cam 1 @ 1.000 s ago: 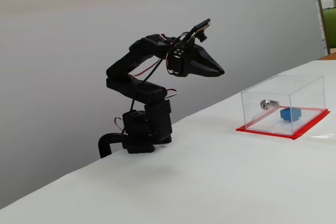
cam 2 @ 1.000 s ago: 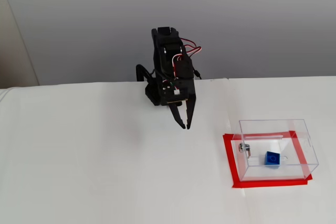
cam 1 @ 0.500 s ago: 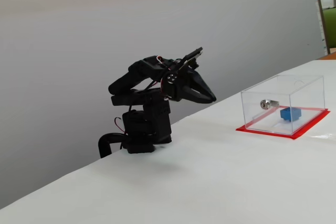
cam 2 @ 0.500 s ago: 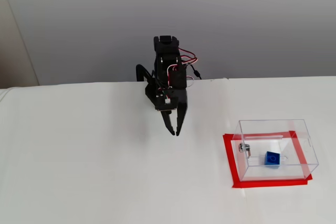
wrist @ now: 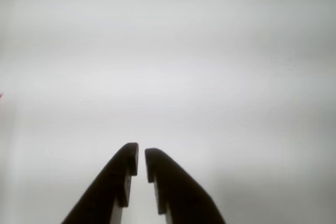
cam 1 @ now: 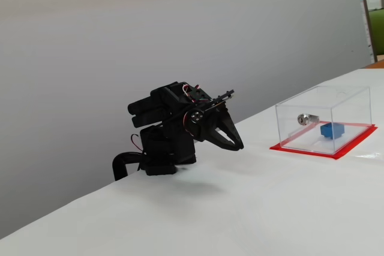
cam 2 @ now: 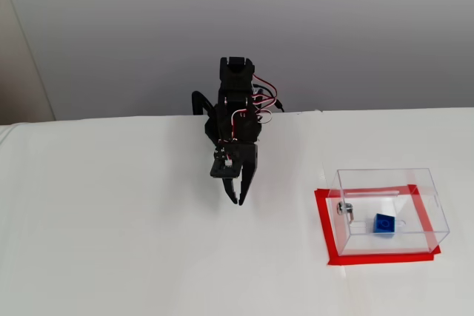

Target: Pick the blue lego brick and place it into the transparent box

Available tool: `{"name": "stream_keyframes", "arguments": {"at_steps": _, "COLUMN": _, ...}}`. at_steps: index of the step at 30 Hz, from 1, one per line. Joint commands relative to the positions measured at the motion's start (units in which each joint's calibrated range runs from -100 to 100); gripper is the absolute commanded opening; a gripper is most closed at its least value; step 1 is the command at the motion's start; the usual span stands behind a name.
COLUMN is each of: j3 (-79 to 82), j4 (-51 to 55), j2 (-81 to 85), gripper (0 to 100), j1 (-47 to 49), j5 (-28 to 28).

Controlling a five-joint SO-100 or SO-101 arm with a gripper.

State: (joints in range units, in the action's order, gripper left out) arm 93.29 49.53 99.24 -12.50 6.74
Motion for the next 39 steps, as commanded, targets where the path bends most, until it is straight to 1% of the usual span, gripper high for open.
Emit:
{"name": "stream_keyframes", "arguments": {"at_steps": 1, "j3": 0.7, "j4": -0.7, "j2": 0.5, "gripper": 1, "j1": -1.6, "j5": -2.7}}
{"name": "stream_keyframes", "arguments": {"at_steps": 5, "j3": 5.8, "j4": -3.7, "j2": 0.5, "gripper": 1, "j1": -1.8, "j5": -3.6}}
{"name": "stream_keyframes", "arguments": {"at_steps": 9, "j3": 6.1, "j4": -4.8, "j2": 0.6, "gripper": 1, "j1": -2.3, "j5": -3.9}}
{"name": "stream_keyframes", "arguments": {"at_steps": 12, "j3": 6.1, "j4": -3.7, "j2": 0.6, "gripper": 1, "j1": -3.6, "j5": -4.0}}
{"name": "stream_keyframes", "arguments": {"at_steps": 17, "j3": 6.1, "j4": 1.7, "j2": 0.6, "gripper": 1, "j1": -4.2, "j5": -4.1}}
{"name": "stream_keyframes", "arguments": {"at_steps": 39, "j3": 6.0, "j4": 1.7, "j2": 0.5, "gripper": 1, "j1": -4.6, "j5": -4.0}}
